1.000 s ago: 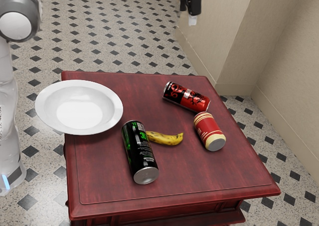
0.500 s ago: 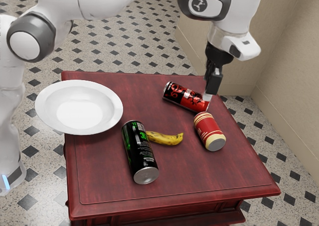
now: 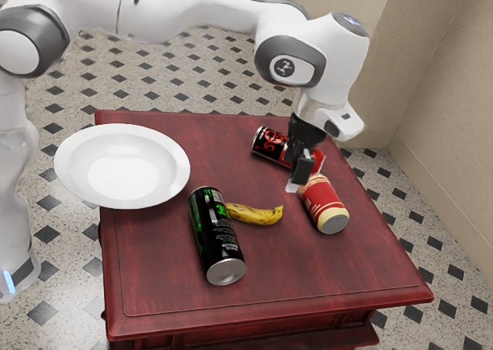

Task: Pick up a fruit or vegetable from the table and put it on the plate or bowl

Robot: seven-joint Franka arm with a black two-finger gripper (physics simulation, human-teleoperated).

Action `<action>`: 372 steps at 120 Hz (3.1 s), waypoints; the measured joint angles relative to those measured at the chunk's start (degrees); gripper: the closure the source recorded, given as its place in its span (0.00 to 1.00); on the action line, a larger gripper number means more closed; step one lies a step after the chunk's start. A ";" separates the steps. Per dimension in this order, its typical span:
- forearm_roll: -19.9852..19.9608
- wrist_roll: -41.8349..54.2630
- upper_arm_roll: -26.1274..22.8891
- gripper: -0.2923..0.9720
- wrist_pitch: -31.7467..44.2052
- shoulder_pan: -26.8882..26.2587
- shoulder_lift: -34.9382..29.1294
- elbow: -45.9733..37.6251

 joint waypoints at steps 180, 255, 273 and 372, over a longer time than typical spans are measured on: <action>1.03 -4.94 6.35 0.23 22.42 0.35 -9.19 -28.47; 0.12 -5.14 6.35 0.25 25.32 0.37 -6.79 -29.92; -0.22 -5.18 6.36 0.33 25.82 0.27 -5.95 -29.83; -0.37 -4.98 1.34 0.65 27.17 1.26 -11.10 -29.86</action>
